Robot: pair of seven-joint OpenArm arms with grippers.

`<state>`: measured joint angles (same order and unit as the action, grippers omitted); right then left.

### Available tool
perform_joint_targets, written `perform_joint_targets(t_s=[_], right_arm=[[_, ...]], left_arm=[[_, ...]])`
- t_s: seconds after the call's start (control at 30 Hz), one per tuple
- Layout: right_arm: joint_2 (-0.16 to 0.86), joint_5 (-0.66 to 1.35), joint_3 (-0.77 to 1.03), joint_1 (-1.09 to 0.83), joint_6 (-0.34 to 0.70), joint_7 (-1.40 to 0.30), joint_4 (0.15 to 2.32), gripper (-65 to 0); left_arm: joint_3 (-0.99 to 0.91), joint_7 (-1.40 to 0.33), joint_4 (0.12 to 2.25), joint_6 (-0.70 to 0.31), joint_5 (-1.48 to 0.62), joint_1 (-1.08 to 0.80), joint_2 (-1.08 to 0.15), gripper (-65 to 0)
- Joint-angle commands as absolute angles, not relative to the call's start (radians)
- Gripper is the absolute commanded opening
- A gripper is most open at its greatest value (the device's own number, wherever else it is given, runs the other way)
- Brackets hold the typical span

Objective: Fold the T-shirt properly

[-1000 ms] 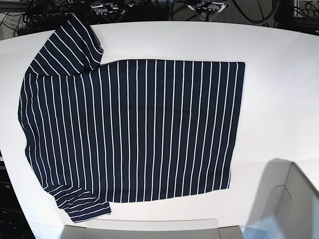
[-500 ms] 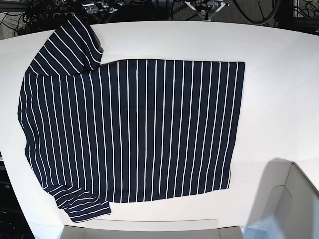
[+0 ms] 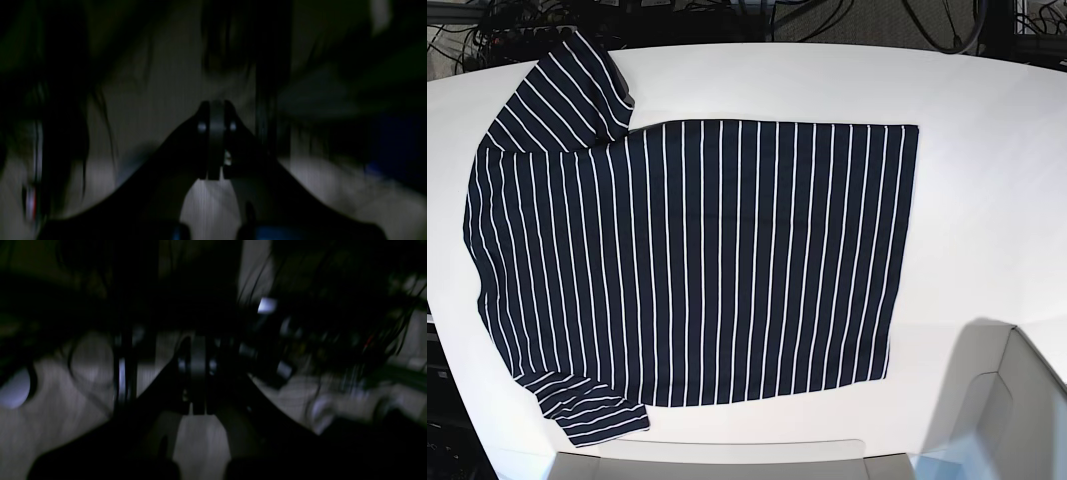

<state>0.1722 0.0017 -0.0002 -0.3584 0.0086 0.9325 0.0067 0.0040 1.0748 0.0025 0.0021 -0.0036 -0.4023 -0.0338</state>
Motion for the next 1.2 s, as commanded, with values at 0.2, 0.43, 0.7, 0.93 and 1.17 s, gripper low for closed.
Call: perform_joint_targets(t_s=[0.2,0.43,0.7,0.93,1.17], right_arm=[[0.208,0.018,0.002,-0.495,0.007,1.150,0.047,-58.4],[0.211,0.127,0.001,-0.714,0.008,1.153,0.446,-53.5],[0.243,0.171,0.001,-1.000,0.008,1.093,1.119,-53.2],[0.389,0.478,0.002,-1.139,0.008,0.811,1.593,-53.1],[0.657,0.898,0.061,-1.302,0.008,0.756,1.784,-47.4]], left_arm=[[0.002,1.336,0.143,0.007,-0.004,-0.536,-0.054,-60.8],[0.001,1.337,0.604,0.007,-0.004,-0.773,-0.054,-57.6],[0.001,1.299,1.106,0.008,-0.004,-0.983,-0.053,-57.5],[0.001,1.053,1.385,0.008,-0.002,-1.038,-0.054,-57.5],[0.001,0.858,1.590,0.008,-0.001,-1.073,-0.054,-57.5]])
